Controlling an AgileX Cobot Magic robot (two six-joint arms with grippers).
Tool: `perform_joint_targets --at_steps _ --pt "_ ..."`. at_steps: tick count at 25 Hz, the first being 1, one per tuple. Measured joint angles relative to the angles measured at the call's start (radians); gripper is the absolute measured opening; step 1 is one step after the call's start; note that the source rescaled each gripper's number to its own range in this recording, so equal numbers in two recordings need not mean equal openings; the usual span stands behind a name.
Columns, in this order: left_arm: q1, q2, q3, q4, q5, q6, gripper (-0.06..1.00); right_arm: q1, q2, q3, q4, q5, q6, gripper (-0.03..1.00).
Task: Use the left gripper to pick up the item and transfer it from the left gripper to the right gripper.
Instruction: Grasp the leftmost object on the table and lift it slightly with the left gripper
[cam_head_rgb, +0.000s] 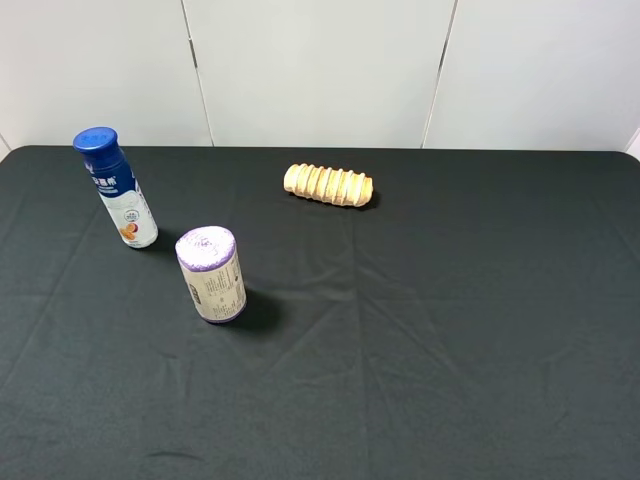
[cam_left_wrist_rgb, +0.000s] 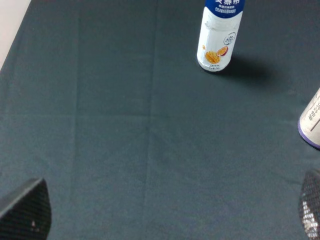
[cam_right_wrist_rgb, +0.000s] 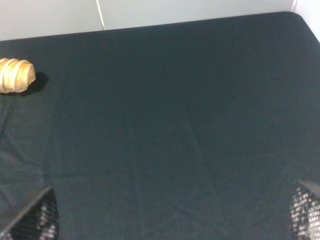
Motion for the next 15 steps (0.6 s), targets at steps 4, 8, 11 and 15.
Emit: perform_joint_targets --at_steps 4,8,11,15 --pt "0.000 0.050 -0.051 0.000 0.021 0.000 1.00 0.000 0.000 0.000 0.000 0.000 0.000 1.00" --pt "0.000 0.185 -0.144 0.000 0.053 0.000 1.00 0.000 0.000 0.000 0.000 0.000 0.000 1.00" --pt "0.000 0.313 -0.222 0.000 0.060 0.000 0.99 0.000 0.000 0.000 0.000 0.000 0.000 1.00" --pt "0.000 0.460 -0.306 0.000 0.067 0.000 0.99 0.000 0.000 0.000 0.000 0.000 0.000 1.00"
